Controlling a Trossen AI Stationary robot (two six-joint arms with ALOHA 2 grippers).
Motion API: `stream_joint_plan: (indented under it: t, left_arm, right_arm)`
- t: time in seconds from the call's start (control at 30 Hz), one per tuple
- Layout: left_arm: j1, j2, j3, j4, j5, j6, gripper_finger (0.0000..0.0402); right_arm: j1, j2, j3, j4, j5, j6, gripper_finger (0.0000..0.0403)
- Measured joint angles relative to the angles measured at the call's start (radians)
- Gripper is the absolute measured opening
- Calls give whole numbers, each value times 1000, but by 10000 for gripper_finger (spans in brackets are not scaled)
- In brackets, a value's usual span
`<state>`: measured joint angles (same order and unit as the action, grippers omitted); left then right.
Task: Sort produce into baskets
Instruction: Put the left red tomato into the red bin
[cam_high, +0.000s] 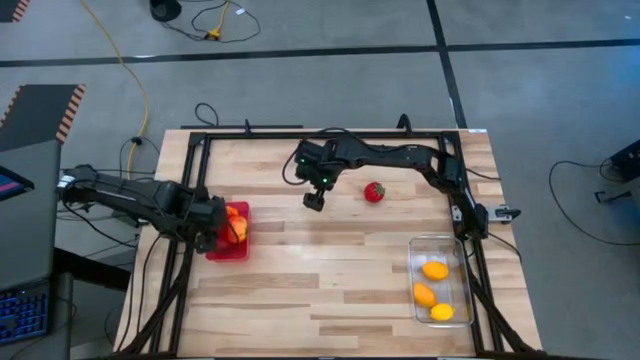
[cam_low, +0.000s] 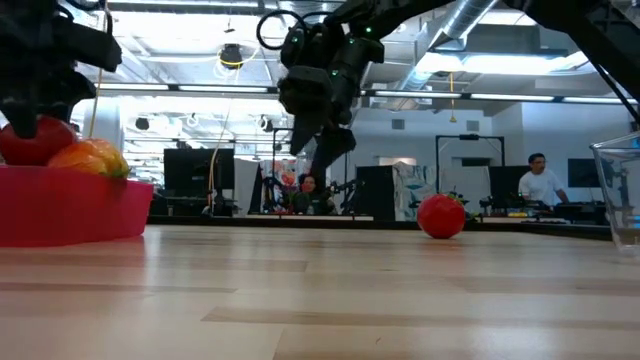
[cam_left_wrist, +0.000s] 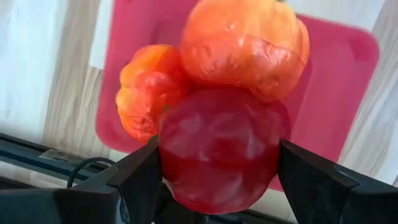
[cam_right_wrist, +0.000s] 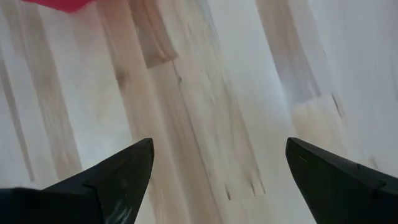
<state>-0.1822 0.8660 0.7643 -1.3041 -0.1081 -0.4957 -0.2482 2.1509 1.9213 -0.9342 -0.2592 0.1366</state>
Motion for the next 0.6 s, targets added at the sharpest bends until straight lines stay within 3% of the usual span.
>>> stream_joint_plan:
  t: [0.27, 0.6]
  left_arm:
    - [0, 82, 0, -6, 19, 47, 270]
    - [0, 97, 0, -7, 17, 46, 280]
  right_arm:
    - [-23, 0, 0, -88, 0, -14, 392]
    - [-34, 0, 0, -92, 0, -14, 392]
